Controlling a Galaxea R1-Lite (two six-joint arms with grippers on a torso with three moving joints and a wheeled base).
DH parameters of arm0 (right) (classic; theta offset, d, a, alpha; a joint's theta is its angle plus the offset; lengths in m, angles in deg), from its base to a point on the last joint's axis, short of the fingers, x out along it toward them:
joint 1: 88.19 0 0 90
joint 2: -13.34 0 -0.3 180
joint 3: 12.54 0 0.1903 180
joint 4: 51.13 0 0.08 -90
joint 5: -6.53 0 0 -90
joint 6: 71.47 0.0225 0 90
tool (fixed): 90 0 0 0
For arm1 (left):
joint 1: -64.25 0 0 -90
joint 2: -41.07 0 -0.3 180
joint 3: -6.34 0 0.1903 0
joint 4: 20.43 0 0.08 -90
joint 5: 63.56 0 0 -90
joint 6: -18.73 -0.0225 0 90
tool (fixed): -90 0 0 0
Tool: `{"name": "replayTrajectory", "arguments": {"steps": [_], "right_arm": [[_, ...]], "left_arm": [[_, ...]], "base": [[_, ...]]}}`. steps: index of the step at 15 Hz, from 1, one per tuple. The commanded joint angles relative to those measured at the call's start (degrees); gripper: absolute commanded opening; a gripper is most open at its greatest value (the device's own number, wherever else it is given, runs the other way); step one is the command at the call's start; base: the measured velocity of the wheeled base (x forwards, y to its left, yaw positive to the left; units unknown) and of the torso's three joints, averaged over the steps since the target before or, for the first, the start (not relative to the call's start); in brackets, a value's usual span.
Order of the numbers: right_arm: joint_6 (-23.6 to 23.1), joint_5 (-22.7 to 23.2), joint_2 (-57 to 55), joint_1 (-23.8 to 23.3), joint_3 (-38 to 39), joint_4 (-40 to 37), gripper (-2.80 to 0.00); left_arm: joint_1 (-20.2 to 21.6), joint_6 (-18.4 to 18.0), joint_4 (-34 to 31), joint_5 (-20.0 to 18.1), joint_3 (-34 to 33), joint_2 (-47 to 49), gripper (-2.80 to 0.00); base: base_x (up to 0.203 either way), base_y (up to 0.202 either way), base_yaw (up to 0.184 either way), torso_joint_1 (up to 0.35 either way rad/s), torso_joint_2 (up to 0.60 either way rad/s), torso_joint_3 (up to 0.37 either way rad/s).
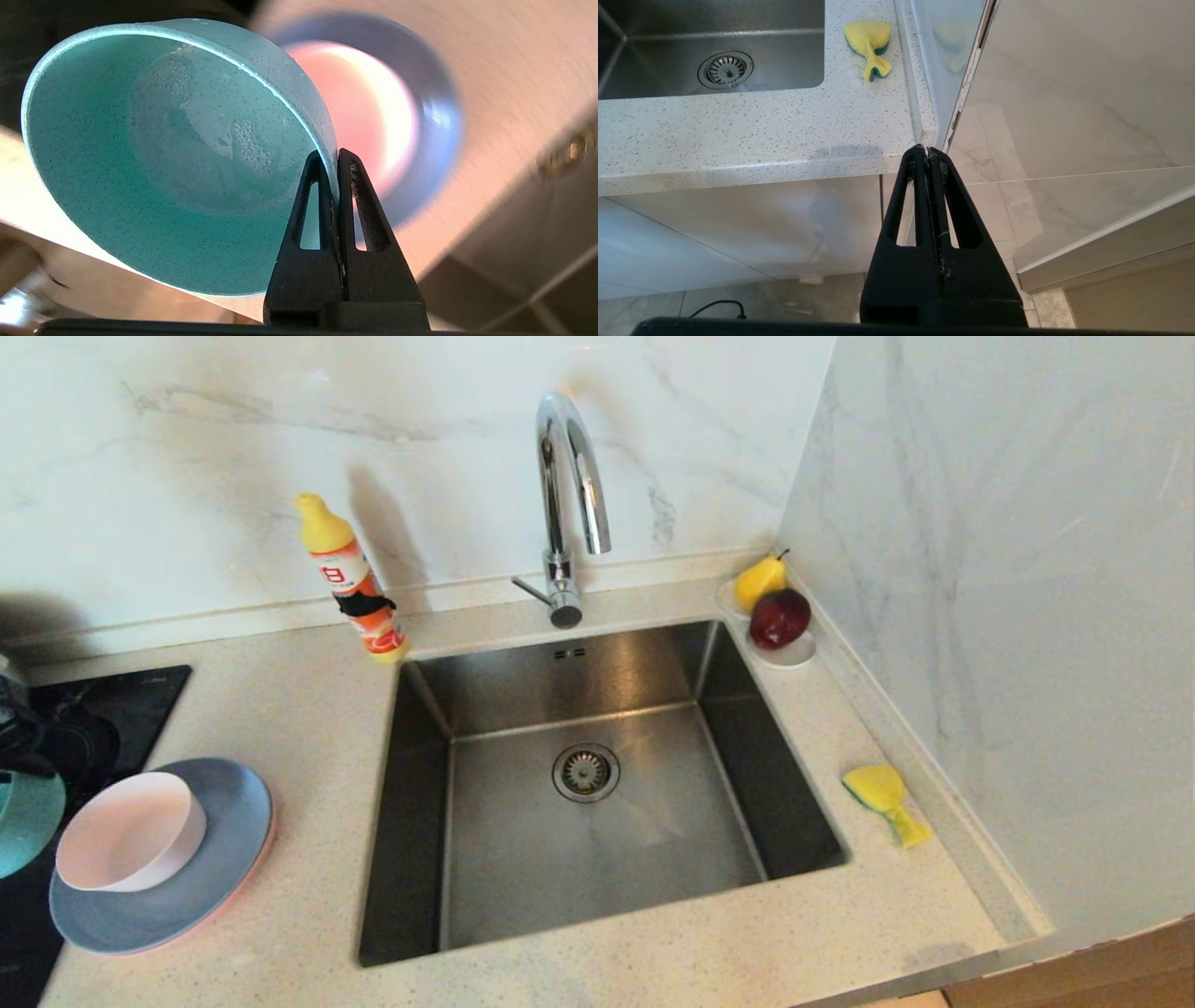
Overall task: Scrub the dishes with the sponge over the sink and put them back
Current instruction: Place the bowl on the bowl
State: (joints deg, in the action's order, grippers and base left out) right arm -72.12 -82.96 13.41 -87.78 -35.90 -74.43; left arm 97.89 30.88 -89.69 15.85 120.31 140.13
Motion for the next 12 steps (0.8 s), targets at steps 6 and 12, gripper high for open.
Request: {"name": "replayTrajectory", "arguments": {"steps": [6,12], "right_arm": [[-0.04,0.02,0.01,0.02,0.00,0.01,-2.80],[-0.04,0.02,0.01,0.02,0.00,0.01,-2.80]], "left_arm": [[-15.11,0.41,0.37,7.57,-1.76,0.81,-2.80],[-15.35,0.41,9.03,8.38,-3.29,6.67,-2.80]], "base": [[0.000,0.000,0.000,0.000,0.00,0.000],[0.000,0.000,0.000,0.000,0.00,0.000]]}}
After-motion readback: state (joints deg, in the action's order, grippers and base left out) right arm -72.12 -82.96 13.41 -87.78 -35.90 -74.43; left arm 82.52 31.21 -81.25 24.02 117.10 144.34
